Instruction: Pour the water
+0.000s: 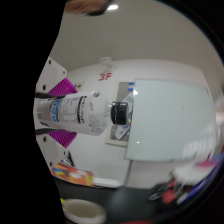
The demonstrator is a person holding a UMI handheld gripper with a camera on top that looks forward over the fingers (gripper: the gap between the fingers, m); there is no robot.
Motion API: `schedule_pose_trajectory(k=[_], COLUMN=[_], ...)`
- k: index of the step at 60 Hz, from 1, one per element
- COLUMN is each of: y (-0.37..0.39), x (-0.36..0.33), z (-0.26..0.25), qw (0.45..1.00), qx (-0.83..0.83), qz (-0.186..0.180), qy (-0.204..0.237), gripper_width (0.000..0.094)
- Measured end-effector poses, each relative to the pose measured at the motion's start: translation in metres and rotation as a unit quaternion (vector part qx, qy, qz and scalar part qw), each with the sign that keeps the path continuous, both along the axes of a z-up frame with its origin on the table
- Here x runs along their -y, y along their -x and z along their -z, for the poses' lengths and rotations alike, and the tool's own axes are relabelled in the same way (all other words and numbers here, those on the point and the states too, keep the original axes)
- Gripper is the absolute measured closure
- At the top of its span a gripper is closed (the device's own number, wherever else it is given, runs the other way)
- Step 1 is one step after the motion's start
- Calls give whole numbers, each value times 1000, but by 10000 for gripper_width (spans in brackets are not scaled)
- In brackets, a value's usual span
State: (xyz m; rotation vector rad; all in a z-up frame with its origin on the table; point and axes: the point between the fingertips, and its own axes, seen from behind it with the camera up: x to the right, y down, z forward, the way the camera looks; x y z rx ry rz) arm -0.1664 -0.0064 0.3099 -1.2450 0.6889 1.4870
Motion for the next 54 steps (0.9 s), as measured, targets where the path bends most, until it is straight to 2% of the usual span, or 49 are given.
schedule_pose_trajectory(k=[4, 9, 13, 19, 27, 39, 45, 46, 48, 54], y=[-23, -66, -97, -144, -194, -226, -235, -235, -236, -235], x=[-2, -1, -12, -19, -25, -24, -26, -26, -30, -25], z=[-18, -34, -27, 3, 88, 214, 251, 257, 253, 253], qw=[990, 947, 898, 835, 766, 718, 716, 716, 718, 715], qx=[133, 299, 409, 518, 614, 671, 675, 675, 672, 675], qz=[41, 110, 152, 186, 187, 144, 130, 128, 140, 141], qy=[-27, -50, -50, -27, 43, 112, 126, 129, 117, 119], gripper_width=[548, 546, 545, 544, 548, 546, 545, 505, 541, 518])
